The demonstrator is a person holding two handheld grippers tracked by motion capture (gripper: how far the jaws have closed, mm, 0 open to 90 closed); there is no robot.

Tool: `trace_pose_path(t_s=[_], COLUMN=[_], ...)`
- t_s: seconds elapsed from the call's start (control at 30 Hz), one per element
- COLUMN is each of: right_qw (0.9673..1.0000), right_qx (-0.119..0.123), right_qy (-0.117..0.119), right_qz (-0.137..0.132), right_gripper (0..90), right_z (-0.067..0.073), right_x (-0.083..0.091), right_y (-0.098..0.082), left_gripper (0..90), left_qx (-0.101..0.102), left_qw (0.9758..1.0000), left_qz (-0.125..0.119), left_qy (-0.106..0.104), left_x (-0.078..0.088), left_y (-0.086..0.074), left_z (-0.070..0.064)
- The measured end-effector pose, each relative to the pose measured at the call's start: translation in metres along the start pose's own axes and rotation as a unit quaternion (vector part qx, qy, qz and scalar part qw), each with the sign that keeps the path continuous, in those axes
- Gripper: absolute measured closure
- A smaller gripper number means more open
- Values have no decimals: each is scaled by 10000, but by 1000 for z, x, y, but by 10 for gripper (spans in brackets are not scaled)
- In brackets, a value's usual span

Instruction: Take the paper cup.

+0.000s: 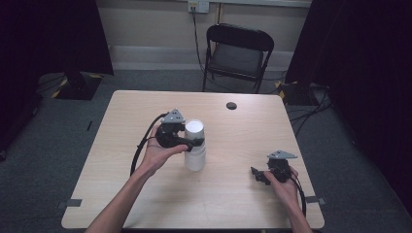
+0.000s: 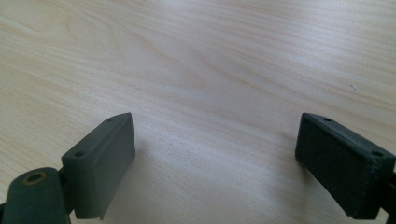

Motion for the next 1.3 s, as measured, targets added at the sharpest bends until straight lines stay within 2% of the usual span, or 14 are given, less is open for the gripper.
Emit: trace_pose_path(t_s=[0.07,0.13,0.23,0.47,0.57,0.67,0.8,0.93,1.13,1.2,1.23,1.3], right_qw=[10000,10000,10000,10000,10000,10000,10000,10000,10000,10000,10000,10000], right_qx=[1,-1,-2,-1,-1,0,-1,0,-1,0,0,-2], right_qy=[1,0,2,1,1,1,1,2,2,2,1,1], right_qz=[0,1,1,1,1,1,1,1,1,1,0,1], right_gripper=[114,114,114,114,114,114,114,114,114,114,114,114], right_z=[0,0,0,0,0,0,0,0,0,0,0,0], right_x=[0,0,0,0,0,0,0,0,0,0,0,0], right_y=[0,0,0,0,0,0,0,0,0,0,0,0], left_gripper=[264,309,317,319,329,348,344,248,260,294,296,301], left_qx=[5,-68,-89,-30,-78,-234,-197,-123,-16,-72,-170,-189], left_qw=[10000,10000,9999,9999,9997,9993,9997,9999,9997,9997,9995,9996], left_qz=[-19,-1,30,-142,-246,-271,-122,36,234,216,241,187], left_qy=[3,-5,46,11,-21,68,12,29,80,72,113,119], left_x=[1,2,2,10,15,18,13,4,-9,-9,-9,-6], left_y=[1,1,1,8,14,19,14,3,-8,-9,-9,-6], left_z=[0,-1,-2,-1,-5,-8,-5,-3,2,1,0,-3])
Point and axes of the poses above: each handheld gripper's, and its own axes: x roughly backward along the jaws, y roughly out of its top, z roughly to its left, the point moved 5 cm from there along -x, roughly forward along the jaws, and after that the axes turned 10 degrees about x, right-handed, at the moved point
